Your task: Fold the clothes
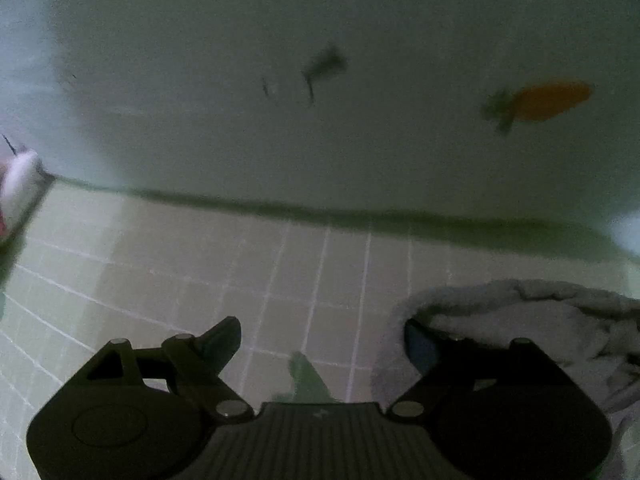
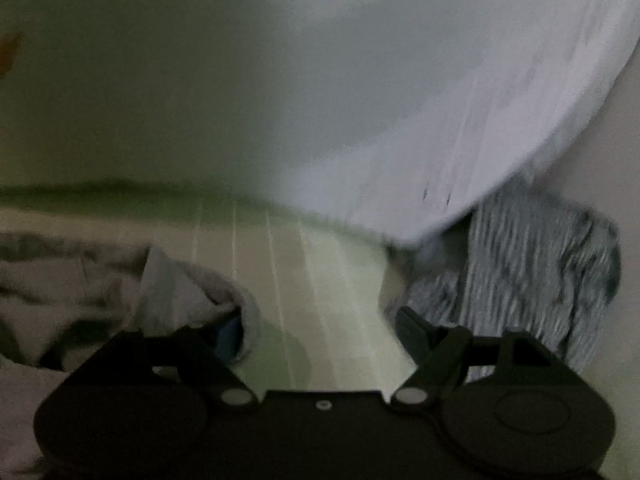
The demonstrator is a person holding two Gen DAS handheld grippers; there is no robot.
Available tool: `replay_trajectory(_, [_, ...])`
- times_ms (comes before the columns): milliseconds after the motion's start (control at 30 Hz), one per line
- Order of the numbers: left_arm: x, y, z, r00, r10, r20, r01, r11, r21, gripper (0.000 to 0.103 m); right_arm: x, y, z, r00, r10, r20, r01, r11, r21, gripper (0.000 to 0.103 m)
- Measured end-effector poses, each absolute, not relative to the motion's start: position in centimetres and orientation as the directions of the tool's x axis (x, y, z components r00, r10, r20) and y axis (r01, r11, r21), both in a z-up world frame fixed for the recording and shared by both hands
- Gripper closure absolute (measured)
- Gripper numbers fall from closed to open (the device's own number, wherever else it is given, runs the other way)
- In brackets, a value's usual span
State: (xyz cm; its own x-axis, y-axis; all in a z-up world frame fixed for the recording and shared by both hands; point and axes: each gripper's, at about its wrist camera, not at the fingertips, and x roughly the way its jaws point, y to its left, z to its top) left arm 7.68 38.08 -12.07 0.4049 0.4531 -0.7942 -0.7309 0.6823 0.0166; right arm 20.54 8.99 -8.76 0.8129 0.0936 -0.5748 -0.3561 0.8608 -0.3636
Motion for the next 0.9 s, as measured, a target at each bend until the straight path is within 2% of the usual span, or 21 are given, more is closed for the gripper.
replay_trajectory(133, [4.5, 36.1, -9.0, 0.463, 0.522, -0.717, -0.75, 0.661, -0.003, 0.016, 17.4, 8.6, -5.6, 0.89, 0.136, -0.434, -0.33, 0.85, -0.41, 0.023])
replay_trajectory(233, [1.4, 34.7, -7.2, 0.497, 0.553, -0.668, -0.764, 0.644, -0.036, 0.016, 15.2, 7.3, -4.0, 0.912, 0.155, -0.379, -0.31, 0.866, -0.392, 0.023])
replay_trajectory(467, [-4.9, 31.3, -6.1, 0.532, 0.563, -0.632, -0.767, 0.637, -0.078, 0.016, 9.9, 3.0, -2.9, 0.924, 0.194, -0.33, -0.299, 0.904, -0.307, 0.022])
replay_trajectory(600, [-8.3, 28.6, -6.6, 0.522, 0.567, -0.638, -0.762, 0.645, -0.05, 0.016, 6.2, 0.9, -3.9, 0.931, 0.201, -0.304, -0.295, 0.906, -0.303, 0.021])
replay_trajectory(733, [-10.7, 26.7, -8.5, 0.49, 0.538, -0.686, -0.757, 0.653, -0.028, 0.016, 3.2, -1.0, -5.6, 0.922, 0.201, -0.33, -0.312, 0.892, -0.328, 0.02])
replay_trajectory(900, [-12.0, 25.6, -11.3, 0.442, 0.461, -0.769, -0.748, 0.662, -0.033, 0.016, 2.4, -2.9, -9.1, 0.847, 0.189, -0.496, -0.364, 0.887, -0.285, 0.02])
